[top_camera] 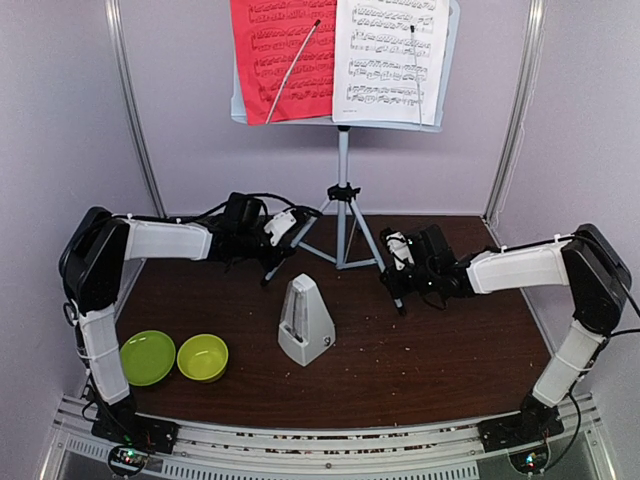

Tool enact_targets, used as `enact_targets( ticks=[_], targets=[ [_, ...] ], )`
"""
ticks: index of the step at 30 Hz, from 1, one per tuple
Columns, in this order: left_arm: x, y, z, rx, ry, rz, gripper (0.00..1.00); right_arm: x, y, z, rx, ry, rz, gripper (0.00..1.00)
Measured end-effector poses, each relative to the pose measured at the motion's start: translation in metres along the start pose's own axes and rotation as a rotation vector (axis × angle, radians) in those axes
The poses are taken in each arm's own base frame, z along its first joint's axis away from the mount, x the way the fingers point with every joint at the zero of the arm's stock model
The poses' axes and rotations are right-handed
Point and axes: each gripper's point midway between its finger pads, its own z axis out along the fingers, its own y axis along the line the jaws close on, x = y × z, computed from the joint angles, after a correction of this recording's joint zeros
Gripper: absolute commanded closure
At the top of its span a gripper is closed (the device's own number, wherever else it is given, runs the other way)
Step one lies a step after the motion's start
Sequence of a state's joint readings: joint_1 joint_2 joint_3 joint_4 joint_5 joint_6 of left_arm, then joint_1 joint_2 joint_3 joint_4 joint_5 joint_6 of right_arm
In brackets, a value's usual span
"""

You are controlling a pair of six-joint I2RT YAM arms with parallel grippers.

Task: Set up the instrument practice props

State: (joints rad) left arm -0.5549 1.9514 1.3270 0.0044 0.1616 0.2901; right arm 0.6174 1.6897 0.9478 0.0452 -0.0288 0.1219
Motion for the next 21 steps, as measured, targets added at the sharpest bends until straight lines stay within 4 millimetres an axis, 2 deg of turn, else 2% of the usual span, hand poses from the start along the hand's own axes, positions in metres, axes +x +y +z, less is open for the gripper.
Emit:
enact_targets(
  ticks=[3, 8, 11, 16, 21],
  targets=[
    [0.008, -0.009, -0.009, 0.021, 0.003, -0.001, 1.0, 0.012, 0.002, -0.009, -0.022, 0.01, 0.0, 1.0],
    [0.007, -0.009, -0.008, 0.031, 0.009, -0.015, 1.0, 0.007, 0.003, -0.007, -0.028, 0.008, 0.007, 1.0],
    [0.001, 0.003, 0.004, 0.013, 0.029, -0.029, 1.0, -0.005, 0.0, 0.006, -0.008, 0.02, 0.022, 1.0],
    [-0.01, 0.03, 0.029, -0.015, 0.044, -0.039, 1.0, -0.026, -0.018, 0.027, 0.039, 0.017, 0.048, 1.0],
    [-0.01, 0.033, 0.032, -0.024, 0.037, -0.036, 1.0, -0.029, -0.023, 0.03, 0.053, 0.023, 0.041, 1.0]
  ],
)
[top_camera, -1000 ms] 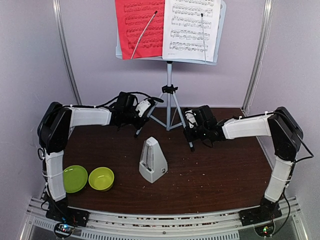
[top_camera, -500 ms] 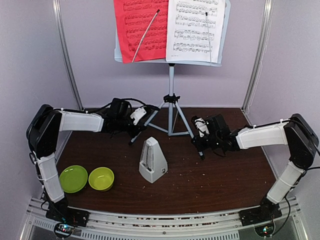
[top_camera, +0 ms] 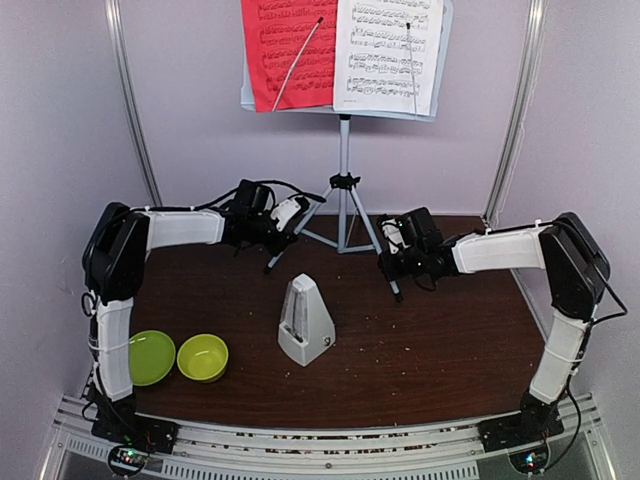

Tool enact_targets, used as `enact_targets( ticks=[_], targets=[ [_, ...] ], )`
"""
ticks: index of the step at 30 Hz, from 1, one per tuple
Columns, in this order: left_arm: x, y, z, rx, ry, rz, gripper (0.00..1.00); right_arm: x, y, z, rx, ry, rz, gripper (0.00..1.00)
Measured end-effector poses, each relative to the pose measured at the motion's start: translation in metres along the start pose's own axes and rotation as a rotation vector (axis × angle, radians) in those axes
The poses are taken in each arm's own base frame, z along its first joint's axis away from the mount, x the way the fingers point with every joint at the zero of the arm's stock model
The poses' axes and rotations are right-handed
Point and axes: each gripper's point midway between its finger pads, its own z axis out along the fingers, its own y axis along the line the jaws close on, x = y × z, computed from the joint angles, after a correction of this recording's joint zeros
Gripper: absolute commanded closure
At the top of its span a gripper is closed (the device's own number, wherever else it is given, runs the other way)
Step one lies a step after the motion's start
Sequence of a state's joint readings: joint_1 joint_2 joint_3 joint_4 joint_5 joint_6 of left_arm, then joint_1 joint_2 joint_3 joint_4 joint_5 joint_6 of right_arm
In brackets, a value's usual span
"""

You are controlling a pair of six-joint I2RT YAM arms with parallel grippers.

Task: Set up the instrument practice props

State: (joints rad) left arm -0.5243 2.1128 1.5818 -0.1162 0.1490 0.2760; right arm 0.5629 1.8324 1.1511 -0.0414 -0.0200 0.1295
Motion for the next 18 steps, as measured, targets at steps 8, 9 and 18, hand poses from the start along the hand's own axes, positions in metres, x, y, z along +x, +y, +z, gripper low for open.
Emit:
enact_targets(
  ticks=[8, 9, 18],
  targets=[
    [0.01, -0.021, -0.019, 0.039, -0.012, 0.016, 0.9, 0.023, 0.0, -0.021, -0.032, -0.008, -0.03, 1.0],
    [0.01, -0.022, -0.019, 0.043, -0.014, 0.014, 0.84, 0.023, 0.001, -0.021, -0.037, -0.008, -0.031, 0.98],
    [0.021, -0.018, -0.026, 0.03, 0.045, -0.09, 0.41, 0.027, -0.005, -0.026, -0.074, 0.064, 0.061, 0.29]
  ],
)
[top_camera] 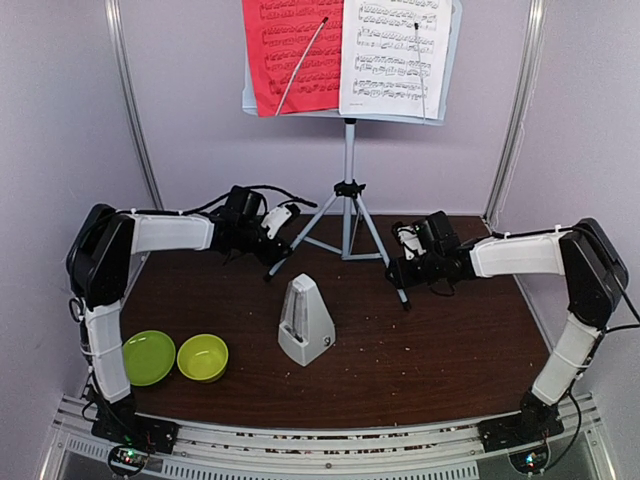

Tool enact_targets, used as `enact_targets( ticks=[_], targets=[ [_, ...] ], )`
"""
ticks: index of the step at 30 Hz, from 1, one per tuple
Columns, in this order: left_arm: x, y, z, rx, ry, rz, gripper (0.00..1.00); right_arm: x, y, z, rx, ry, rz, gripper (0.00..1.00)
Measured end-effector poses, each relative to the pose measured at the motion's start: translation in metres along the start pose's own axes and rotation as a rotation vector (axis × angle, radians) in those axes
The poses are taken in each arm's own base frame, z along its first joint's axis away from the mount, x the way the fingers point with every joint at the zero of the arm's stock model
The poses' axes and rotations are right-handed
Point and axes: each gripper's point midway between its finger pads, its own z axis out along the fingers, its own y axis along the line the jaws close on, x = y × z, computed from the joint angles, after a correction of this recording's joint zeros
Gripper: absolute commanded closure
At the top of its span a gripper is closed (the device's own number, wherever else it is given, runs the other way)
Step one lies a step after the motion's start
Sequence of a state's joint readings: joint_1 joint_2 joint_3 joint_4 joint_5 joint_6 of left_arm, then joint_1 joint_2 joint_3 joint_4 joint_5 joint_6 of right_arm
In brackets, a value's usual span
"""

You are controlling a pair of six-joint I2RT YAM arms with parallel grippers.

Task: Set up the instrument practice props

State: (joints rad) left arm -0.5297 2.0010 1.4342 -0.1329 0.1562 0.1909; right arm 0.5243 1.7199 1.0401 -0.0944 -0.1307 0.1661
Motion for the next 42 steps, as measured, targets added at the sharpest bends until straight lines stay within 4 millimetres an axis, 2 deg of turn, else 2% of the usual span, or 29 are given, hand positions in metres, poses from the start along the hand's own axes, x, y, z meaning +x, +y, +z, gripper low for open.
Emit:
enact_targets(
  ticks=[1, 3, 8, 10, 13, 15, 20, 23, 26, 29, 32, 35, 42],
  targets=[
    [-0.002, 0.001, -0.004, -0.007, -0.001, -0.008, 0.39, 0.0, -0.001, -0.002, -0.002, 0.003, 0.014, 0.22],
    [-0.009, 0.003, -0.017, -0.023, -0.017, -0.025, 0.36, 0.0, 0.001, -0.01, -0.017, 0.0, 0.035, 0.16],
    [-0.031, 0.007, -0.066, -0.072, -0.089, -0.043, 0.31, -0.003, 0.024, -0.053, -0.095, -0.056, 0.03, 0.15],
    [-0.034, 0.006, -0.086, -0.086, -0.115, -0.046, 0.29, -0.002, 0.035, -0.072, -0.128, -0.086, 0.032, 0.15],
    [-0.025, -0.001, -0.113, -0.089, -0.129, -0.054, 0.19, 0.005, 0.05, -0.098, -0.176, -0.127, 0.038, 0.15],
    [-0.014, -0.009, -0.129, -0.082, -0.135, -0.072, 0.16, 0.014, 0.058, -0.11, -0.204, -0.14, 0.046, 0.15],
    [0.012, -0.041, -0.17, -0.039, -0.169, -0.113, 0.17, 0.04, 0.077, -0.123, -0.258, -0.136, 0.072, 0.15],
    [0.022, -0.078, -0.185, 0.035, -0.194, -0.094, 0.23, 0.052, 0.098, -0.126, -0.298, -0.121, 0.073, 0.16],
    [0.039, -0.103, -0.179, 0.098, -0.172, -0.094, 0.27, 0.058, 0.117, -0.124, -0.333, -0.107, 0.076, 0.16],
    [0.077, -0.119, -0.161, 0.137, -0.09, -0.107, 0.31, 0.068, 0.131, -0.117, -0.354, -0.077, 0.078, 0.17],
    [0.101, -0.129, -0.147, 0.162, -0.02, -0.114, 0.36, 0.077, 0.138, -0.11, -0.358, -0.046, 0.087, 0.17],
    [0.106, -0.139, -0.136, 0.188, -0.001, -0.109, 0.39, 0.079, 0.141, -0.106, -0.362, -0.039, 0.098, 0.19],
    [0.105, -0.169, -0.113, 0.261, 0.004, -0.092, 0.45, 0.081, 0.14, -0.106, -0.365, -0.041, 0.116, 0.19]
  ],
)
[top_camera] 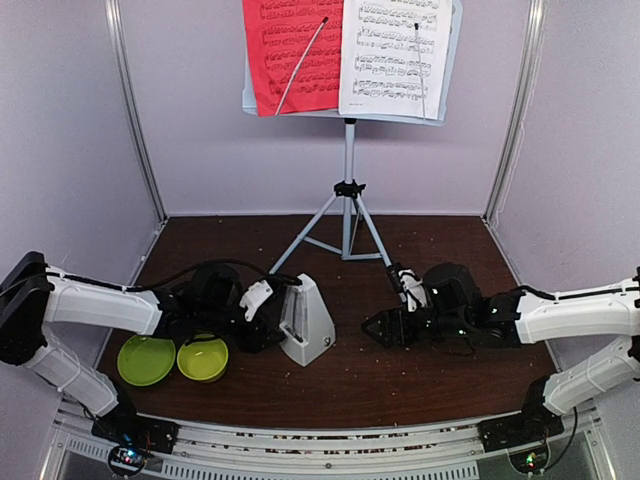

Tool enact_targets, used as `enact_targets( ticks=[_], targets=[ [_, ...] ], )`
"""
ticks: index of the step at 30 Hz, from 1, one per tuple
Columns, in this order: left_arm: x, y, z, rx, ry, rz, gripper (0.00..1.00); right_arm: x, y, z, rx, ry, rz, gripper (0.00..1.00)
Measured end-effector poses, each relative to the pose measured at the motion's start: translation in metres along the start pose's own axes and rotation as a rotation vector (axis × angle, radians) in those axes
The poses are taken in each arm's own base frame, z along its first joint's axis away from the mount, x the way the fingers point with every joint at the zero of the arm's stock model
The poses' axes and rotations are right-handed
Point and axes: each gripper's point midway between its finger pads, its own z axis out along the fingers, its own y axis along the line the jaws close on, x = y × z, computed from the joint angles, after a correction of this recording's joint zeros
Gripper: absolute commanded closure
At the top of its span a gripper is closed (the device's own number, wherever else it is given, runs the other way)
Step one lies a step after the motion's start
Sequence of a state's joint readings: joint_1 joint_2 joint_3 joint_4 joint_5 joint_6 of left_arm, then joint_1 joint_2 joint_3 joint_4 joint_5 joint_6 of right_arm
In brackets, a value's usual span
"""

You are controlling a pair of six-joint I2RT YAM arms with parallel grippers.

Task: Set up the instrument practice props

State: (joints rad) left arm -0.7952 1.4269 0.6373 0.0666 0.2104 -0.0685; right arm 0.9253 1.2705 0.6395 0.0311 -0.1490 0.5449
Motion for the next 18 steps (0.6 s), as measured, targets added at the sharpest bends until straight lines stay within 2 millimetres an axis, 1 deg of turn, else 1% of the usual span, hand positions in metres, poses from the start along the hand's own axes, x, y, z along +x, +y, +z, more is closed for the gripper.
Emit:
enact_targets(
  ticks=[3, 6, 7, 9, 10, 11, 12, 14, 15, 18],
  targets=[
    [-0.012, -0.018, 0.009, 0.043, -0.024, 0.018, 0.45, 0.006, -0.005, -0.005, 0.009, -0.002, 0.005, 0.2],
    [-0.027, -0.03, 0.014, 0.075, -0.057, 0.031, 0.42, 0.012, -0.011, -0.007, 0.022, -0.001, 0.006, 0.21],
    [-0.032, -0.033, 0.014, 0.082, -0.069, 0.033, 0.39, 0.016, -0.014, -0.008, 0.028, 0.003, 0.006, 0.21],
    [-0.04, -0.037, 0.011, 0.089, -0.095, 0.032, 0.27, 0.022, -0.018, -0.007, 0.039, 0.013, 0.01, 0.21],
    [-0.044, -0.038, 0.008, 0.088, -0.108, 0.029, 0.19, 0.024, -0.02, -0.007, 0.044, 0.016, 0.011, 0.21],
    [-0.047, -0.038, 0.005, 0.084, -0.119, 0.027, 0.09, 0.025, -0.021, -0.007, 0.047, 0.018, 0.013, 0.21],
    [-0.051, -0.037, -0.001, 0.071, -0.137, 0.019, 0.03, 0.026, -0.022, -0.007, 0.051, 0.018, 0.014, 0.21],
    [-0.057, -0.033, -0.015, 0.038, -0.175, 0.006, 0.02, 0.025, -0.022, -0.007, 0.051, 0.014, 0.019, 0.21],
    [-0.061, -0.031, -0.026, 0.015, -0.201, -0.005, 0.02, 0.024, -0.022, -0.007, 0.05, 0.009, 0.022, 0.21],
    [-0.076, -0.029, -0.047, -0.031, -0.273, -0.017, 0.02, 0.021, -0.02, -0.006, 0.043, -0.006, 0.029, 0.22]
  ],
)
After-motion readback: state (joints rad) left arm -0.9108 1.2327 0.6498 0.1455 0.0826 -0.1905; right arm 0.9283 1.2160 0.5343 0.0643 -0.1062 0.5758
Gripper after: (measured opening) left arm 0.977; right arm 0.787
